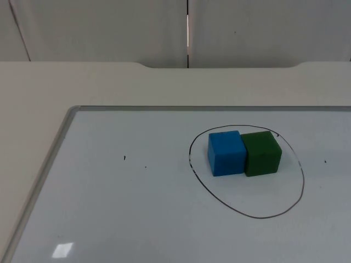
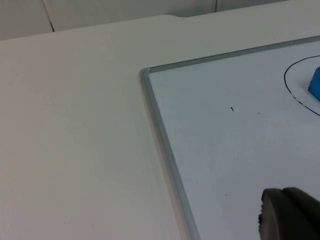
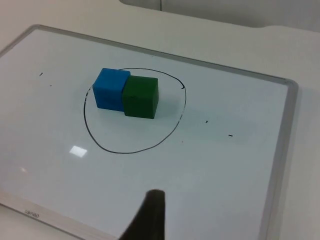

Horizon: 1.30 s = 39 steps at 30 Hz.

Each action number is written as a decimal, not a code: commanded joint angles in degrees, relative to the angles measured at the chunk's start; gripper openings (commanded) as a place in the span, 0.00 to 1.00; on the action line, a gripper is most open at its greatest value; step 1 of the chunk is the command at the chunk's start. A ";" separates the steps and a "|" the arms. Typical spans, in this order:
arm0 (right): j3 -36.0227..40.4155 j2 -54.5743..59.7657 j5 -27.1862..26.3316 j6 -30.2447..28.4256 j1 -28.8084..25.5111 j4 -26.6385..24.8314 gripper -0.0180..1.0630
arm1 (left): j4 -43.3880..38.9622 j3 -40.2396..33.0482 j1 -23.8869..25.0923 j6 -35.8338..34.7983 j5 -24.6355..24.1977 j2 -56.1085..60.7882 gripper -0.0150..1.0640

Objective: Push the two cubes into the marked area.

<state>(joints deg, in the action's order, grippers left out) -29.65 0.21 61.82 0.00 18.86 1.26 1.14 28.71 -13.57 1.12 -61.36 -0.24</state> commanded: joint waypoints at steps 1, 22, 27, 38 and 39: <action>0.20 -0.21 0.04 0.00 -0.25 0.16 0.84 | -0.13 -0.39 0.30 -0.35 -0.15 0.24 0.01; 0.20 -0.21 0.04 0.00 -0.25 0.16 0.93 | -0.24 -0.39 0.30 -0.56 -0.15 0.24 0.73; 0.20 -0.21 0.04 0.00 -0.25 0.03 0.99 | -0.24 -0.39 0.30 -0.56 -0.15 0.24 0.99; 0.20 -0.21 0.04 0.00 -0.25 0.03 0.99 | -0.24 -0.39 0.30 -0.56 -0.15 0.24 0.99; 0.20 -0.21 0.04 0.00 -0.25 0.03 0.99 | -0.24 -0.39 0.30 -0.56 -0.15 0.24 0.99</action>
<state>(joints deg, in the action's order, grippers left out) -29.65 0.21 61.82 0.00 18.86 1.26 1.14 28.71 -13.57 1.01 -61.36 -0.24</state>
